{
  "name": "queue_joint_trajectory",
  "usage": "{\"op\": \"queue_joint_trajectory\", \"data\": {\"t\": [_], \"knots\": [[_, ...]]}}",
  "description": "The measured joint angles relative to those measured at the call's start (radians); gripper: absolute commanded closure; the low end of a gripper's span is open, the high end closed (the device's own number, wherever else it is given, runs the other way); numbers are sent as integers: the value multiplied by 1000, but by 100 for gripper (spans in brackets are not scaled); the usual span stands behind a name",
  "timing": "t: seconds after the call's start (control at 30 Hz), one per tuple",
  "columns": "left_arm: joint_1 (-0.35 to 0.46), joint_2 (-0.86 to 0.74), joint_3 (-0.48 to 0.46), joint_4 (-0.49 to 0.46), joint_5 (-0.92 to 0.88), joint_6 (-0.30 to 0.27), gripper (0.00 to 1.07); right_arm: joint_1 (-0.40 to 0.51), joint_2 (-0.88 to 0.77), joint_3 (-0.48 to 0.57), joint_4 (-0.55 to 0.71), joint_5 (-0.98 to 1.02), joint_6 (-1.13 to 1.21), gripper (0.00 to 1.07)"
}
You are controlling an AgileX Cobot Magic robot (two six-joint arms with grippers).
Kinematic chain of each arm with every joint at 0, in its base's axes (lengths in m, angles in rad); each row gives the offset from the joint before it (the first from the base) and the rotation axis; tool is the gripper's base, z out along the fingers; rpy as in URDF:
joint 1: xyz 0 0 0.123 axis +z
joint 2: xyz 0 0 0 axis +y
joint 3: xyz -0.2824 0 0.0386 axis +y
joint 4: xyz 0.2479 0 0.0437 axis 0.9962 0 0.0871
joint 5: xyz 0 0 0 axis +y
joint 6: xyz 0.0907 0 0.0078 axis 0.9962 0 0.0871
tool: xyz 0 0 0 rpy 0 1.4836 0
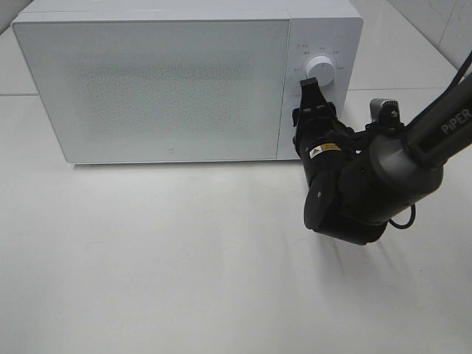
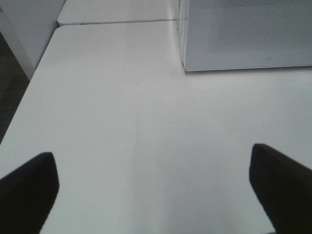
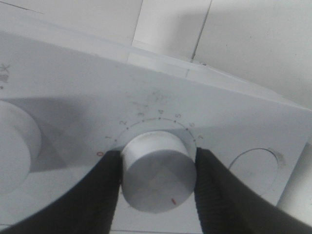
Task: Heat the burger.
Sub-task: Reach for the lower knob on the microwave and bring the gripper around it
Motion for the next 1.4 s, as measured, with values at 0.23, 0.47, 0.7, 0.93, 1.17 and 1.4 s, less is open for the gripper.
{"op": "queue_joint_trajectory", "data": {"t": [0.23,0.47,0.7,0.93,1.17,1.4], "knots": [[0,0,0,0,0,0,7,-2,0,4,-14,0,59,105],[0,0,0,0,0,0,7,-2,0,4,-18,2,173,104],[0,0,0,0,0,0,7,-1,0,3,0,2,215,104],[0,0,0,0,0,0,7,2,0,-2,16,2,248,103],[0,0,0,0,0,0,7,3,0,-3,18,2,257,101],[0,0,0,0,0,0,7,4,0,-4,21,2,257,87]]}}
